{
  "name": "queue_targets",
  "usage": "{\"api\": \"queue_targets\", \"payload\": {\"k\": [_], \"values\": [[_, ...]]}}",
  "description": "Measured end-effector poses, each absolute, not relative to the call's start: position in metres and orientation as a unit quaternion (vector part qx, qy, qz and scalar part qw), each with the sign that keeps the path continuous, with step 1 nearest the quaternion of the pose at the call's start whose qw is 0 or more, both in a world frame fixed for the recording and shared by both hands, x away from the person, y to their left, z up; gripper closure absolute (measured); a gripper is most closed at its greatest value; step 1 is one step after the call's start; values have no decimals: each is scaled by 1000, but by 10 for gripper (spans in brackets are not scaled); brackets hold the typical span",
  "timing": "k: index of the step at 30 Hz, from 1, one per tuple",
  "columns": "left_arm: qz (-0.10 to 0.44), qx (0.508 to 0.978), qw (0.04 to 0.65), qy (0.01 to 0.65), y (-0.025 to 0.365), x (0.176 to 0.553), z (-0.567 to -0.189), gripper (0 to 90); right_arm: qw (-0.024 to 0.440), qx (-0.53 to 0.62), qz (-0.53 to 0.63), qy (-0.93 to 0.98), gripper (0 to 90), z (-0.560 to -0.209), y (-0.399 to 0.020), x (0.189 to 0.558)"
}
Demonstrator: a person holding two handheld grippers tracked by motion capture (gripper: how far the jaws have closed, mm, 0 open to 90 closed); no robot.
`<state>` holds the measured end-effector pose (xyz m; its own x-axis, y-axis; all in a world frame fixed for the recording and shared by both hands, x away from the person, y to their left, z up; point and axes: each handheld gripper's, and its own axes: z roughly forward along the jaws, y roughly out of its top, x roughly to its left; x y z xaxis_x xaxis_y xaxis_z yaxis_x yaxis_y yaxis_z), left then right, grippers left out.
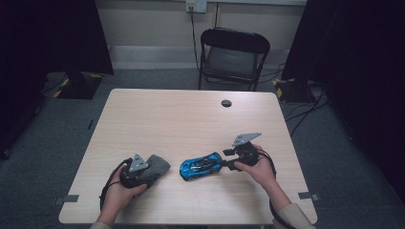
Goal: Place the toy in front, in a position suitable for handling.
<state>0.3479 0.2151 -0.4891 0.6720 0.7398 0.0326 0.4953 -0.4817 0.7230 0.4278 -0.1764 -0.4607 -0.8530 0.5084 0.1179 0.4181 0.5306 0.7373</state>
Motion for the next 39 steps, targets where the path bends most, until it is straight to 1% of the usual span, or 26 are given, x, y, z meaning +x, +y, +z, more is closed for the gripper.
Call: {"api": "queue_targets", "payload": {"k": [2,5,10,11,12,14,15,18,20,25,27,30,31,32,33,35,36,37,39], "values": [[173,843,354,366,215,348,-489,498,63,265,399,875,503,-461,-175,428],[173,844,354,365,215,348,-489,498,65,264,394,878,504,-463,-174,427],[170,837,355,380,214,348,-489,503,59,263,392,880,526,-467,-172,425],[170,837,355,380,214,348,-489,515,59,263,392,880,526,-467,-172,425],[169,837,353,382,214,349,-488,543,65,256,388,883,540,-468,-170,424],[171,836,345,392,213,350,-486,594,67,256,388,883,540,-468,-169,424],[170,835,342,396,212,350,-486,635,67,258,388,883,540,-468,-169,424],[171,839,332,396,208,350,-483,699,67,259,388,882,542,-468,-169,424],[162,837,339,398,206,350,-481,720,68,261,387,882,541,-469,-169,425],[154,826,367,400,200,352,-473,738,72,258,390,881,540,-470,-169,424],[144,819,394,391,190,357,-460,741,72,260,395,878,537,-471,-170,424],[147,823,402,374,179,360,-450,740,75,261,393,879,530,-471,-170,425],[149,826,411,357,165,363,-441,739,76,259,392,880,536,-471,-169,425],[149,826,411,357,165,363,-441,738,75,259,391,880,536,-471,-169,425],[148,829,417,343,150,368,-435,736,76,259,389,881,536,-470,-168,425],[149,832,421,330,135,372,-430,736,75,262,388,880,539,-470,-167,425],[149,832,421,330,135,372,-430,734,75,262,388,880,539,-470,-167,425],[147,835,423,318,120,377,-429,734,71,266,390,879,539,-471,-167,426],[147,839,422,309,107,382,-431,732,71,265,392,878,539,-472,-168,426]]}}
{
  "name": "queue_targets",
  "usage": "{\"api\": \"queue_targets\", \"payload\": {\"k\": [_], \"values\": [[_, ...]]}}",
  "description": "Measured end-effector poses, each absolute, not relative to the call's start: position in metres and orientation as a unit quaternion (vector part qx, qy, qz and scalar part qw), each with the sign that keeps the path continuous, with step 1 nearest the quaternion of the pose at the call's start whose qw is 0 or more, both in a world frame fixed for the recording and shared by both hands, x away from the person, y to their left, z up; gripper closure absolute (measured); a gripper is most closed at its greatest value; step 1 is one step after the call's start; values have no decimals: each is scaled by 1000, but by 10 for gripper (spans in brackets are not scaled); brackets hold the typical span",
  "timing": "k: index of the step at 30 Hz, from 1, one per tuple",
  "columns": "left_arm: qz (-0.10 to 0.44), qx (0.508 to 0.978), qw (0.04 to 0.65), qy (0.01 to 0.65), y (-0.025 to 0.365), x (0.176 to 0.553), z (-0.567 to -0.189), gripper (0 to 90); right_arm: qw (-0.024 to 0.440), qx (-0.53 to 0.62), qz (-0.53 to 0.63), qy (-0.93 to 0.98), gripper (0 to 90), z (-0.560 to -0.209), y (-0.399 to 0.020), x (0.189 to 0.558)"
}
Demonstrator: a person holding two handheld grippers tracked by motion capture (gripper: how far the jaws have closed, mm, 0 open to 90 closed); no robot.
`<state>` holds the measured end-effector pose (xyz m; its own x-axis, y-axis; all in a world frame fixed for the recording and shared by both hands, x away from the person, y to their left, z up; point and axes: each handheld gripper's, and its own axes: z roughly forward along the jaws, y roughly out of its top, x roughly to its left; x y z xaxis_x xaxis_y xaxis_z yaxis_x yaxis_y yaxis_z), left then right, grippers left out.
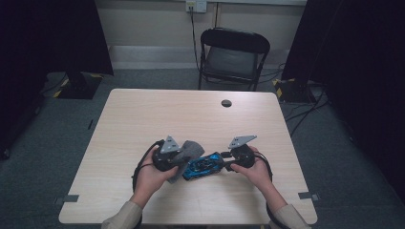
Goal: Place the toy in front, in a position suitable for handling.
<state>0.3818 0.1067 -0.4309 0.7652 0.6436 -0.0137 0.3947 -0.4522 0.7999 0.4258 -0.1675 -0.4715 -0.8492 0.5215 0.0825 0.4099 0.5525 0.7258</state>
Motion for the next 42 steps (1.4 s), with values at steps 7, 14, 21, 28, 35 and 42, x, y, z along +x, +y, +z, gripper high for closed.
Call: {"api": "queue_targets", "payload": {"k": [7,14,21,28,35,42], "values": [[130,850,417,294,69,397,-442,727,82,259,391,880,539,-471,-167,424],[114,868,389,286,47,400,-453,727,85,257,388,881,539,-471,-166,424],[108,870,387,286,52,399,-452,727,91,253,390,881,540,-472,-166,423],[105,868,388,290,56,398,-452,723,93,252,382,884,539,-470,-163,424],[101,868,388,294,61,397,-451,723,94,252,381,885,539,-470,-163,425],[98,868,383,301,69,394,-451,722,93,260,383,882,539,-471,-165,425]]}}
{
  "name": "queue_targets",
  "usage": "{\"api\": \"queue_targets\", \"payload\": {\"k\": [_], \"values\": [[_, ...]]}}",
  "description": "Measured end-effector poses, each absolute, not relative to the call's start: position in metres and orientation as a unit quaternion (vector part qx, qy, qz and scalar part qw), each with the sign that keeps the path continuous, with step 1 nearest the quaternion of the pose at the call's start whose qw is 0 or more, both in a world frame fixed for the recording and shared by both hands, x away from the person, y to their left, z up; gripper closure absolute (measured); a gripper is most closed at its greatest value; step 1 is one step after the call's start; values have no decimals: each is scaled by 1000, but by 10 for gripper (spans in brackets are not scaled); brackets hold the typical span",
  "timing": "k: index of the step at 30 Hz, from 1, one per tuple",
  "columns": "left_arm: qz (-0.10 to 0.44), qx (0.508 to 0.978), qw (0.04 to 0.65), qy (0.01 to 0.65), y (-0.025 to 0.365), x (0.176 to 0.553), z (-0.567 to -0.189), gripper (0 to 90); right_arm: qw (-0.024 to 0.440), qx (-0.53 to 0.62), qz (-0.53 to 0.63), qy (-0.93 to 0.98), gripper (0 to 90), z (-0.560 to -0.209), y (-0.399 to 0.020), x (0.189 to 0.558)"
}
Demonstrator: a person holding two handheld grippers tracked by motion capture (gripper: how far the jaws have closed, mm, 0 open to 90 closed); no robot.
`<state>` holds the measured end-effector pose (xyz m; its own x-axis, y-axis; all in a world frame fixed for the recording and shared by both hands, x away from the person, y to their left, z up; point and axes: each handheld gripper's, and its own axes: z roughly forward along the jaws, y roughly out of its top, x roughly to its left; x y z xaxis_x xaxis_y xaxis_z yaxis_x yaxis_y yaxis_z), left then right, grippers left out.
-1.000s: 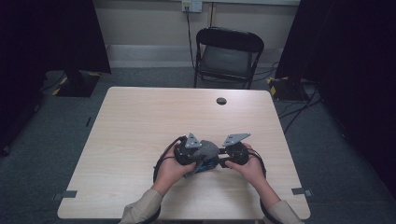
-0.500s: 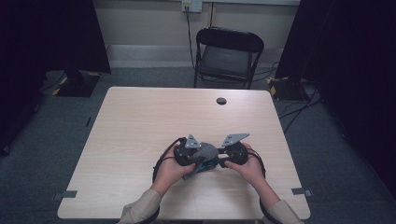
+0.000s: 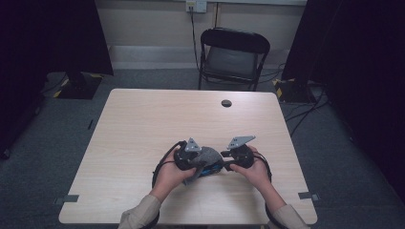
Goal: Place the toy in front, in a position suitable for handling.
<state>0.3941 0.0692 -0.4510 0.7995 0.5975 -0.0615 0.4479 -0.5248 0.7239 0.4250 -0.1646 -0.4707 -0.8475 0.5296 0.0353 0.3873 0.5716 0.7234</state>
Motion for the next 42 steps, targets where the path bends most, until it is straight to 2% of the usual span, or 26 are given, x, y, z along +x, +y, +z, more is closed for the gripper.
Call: {"api": "queue_targets", "payload": {"k": [11,42], "values": [[91,869,371,314,92,386,-453,723,98,262,376,883,539,-469,-163,424],[89,871,354,329,121,372,-457,723,101,272,394,872,536,-473,-164,421]]}}
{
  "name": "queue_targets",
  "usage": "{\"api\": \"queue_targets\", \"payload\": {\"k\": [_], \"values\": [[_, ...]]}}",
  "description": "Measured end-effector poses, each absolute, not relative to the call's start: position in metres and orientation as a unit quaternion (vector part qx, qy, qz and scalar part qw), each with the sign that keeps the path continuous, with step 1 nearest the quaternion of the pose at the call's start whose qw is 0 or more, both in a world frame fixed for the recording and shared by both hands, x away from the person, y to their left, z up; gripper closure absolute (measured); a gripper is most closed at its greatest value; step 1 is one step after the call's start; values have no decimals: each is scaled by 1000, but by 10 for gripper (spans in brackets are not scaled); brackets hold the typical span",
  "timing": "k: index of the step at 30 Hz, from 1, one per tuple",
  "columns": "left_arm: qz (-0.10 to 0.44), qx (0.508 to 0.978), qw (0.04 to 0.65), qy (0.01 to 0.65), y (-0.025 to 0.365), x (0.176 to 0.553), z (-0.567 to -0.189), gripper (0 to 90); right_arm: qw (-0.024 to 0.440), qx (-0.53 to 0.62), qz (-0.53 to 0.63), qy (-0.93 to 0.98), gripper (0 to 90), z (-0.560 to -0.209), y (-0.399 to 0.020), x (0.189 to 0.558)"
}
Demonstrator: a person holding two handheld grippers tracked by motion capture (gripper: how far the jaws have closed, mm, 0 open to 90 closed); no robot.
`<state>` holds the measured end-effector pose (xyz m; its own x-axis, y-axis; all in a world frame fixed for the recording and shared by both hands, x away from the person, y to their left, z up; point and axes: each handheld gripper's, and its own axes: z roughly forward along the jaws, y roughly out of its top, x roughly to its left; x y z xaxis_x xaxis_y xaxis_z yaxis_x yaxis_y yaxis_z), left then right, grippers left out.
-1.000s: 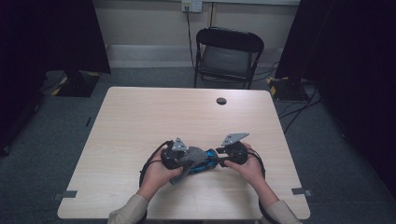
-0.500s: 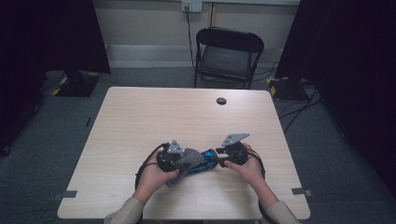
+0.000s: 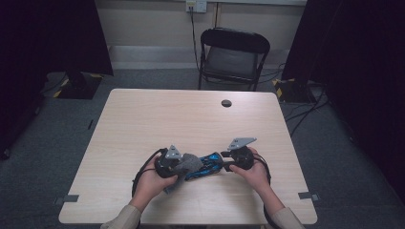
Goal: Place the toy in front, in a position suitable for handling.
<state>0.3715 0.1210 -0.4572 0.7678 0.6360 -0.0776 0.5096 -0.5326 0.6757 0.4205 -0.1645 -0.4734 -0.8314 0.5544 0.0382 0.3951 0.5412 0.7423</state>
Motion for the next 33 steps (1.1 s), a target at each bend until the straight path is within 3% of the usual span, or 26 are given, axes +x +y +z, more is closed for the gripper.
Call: {"api": "queue_targets", "payload": {"k": [25,33], "values": [[97,864,346,353,150,365,-455,723,106,277,389,872,524,-473,-164,420],[95,858,349,364,156,365,-450,723,116,278,384,873,458,-471,-165,418]]}}
